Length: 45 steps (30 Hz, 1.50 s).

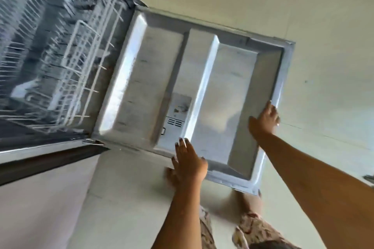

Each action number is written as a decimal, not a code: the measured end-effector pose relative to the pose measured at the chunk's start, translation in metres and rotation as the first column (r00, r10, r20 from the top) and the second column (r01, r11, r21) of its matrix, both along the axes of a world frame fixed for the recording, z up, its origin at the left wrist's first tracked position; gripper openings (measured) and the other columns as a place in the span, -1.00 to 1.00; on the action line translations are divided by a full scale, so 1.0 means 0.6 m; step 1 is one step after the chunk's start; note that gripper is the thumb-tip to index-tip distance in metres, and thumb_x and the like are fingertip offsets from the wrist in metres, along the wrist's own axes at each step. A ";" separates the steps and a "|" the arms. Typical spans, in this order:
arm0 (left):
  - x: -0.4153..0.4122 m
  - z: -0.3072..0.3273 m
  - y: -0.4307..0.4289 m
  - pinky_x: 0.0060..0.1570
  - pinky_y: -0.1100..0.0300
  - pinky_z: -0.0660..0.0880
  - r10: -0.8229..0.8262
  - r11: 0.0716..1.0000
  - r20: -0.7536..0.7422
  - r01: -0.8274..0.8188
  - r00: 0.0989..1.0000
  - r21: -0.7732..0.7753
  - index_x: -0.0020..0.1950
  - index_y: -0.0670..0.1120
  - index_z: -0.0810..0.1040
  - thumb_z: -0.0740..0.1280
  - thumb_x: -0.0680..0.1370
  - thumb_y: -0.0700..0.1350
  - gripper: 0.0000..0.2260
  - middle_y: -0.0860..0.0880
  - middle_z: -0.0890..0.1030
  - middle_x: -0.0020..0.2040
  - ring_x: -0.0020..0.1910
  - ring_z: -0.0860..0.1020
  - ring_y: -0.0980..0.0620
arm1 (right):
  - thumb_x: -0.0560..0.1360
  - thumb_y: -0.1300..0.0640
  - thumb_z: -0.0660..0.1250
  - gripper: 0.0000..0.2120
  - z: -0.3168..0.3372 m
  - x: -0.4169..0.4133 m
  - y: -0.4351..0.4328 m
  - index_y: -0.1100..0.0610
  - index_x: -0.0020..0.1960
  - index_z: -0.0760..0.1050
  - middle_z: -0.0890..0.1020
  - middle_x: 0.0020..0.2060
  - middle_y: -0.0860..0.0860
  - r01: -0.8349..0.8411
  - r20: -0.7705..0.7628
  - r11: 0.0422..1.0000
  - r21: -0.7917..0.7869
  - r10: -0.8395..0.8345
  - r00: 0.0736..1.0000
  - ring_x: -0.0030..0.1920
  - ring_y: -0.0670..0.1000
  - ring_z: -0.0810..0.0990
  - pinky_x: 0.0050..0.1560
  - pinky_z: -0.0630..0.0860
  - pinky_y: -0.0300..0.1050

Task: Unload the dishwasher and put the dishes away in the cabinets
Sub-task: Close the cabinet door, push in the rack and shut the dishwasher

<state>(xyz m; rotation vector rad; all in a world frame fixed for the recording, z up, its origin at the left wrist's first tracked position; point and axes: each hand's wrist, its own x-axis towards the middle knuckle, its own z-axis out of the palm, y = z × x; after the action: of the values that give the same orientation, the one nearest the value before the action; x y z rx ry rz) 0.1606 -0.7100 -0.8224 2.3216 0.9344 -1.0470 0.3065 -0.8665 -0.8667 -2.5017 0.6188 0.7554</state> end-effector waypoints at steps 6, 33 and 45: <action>0.008 -0.054 -0.138 0.48 -0.06 -0.09 -0.059 0.992 0.002 0.058 0.998 -0.113 0.56 -0.07 -0.16 0.14 0.60 0.07 -0.34 -0.02 -0.19 0.56 0.54 -0.16 -0.01 | 0.59 -0.08 0.14 -0.41 -0.070 -0.041 -0.126 0.19 0.51 0.08 0.28 0.44 0.21 0.375 -0.169 0.912 0.166 -0.349 0.922 0.39 0.24 0.31 0.36 0.27 0.06; -0.032 0.054 -0.287 0.48 -0.05 -0.10 -0.224 0.956 0.251 0.262 0.942 -0.132 0.55 -0.03 -0.17 0.07 0.48 0.36 -0.18 -0.02 -0.12 0.57 0.55 -0.10 -0.01 | 0.13 -0.65 -0.05 0.15 0.027 -0.076 -0.165 0.09 0.48 0.22 0.34 0.43 0.11 0.579 -0.432 0.681 0.449 -0.402 0.807 0.40 0.21 0.33 0.41 0.24 0.21; -0.028 0.361 -0.265 0.48 -0.06 -0.04 -0.060 0.998 0.298 0.047 0.953 0.050 0.53 -0.16 -0.24 0.46 0.35 0.20 0.09 -0.14 -0.08 0.56 0.55 -0.08 -0.10 | 0.27 -0.49 0.21 -0.22 0.357 -0.081 -0.081 0.16 0.12 0.52 0.64 -0.01 0.14 0.428 -0.352 0.715 0.553 -0.265 0.898 -0.11 0.12 0.63 -0.19 0.55 -0.09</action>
<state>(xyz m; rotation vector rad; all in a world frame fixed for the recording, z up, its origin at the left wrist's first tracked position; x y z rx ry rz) 0.1436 -0.8688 -0.6060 2.4629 0.7846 -0.6711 0.2578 -0.9151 -0.6523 -1.6305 0.7545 0.9439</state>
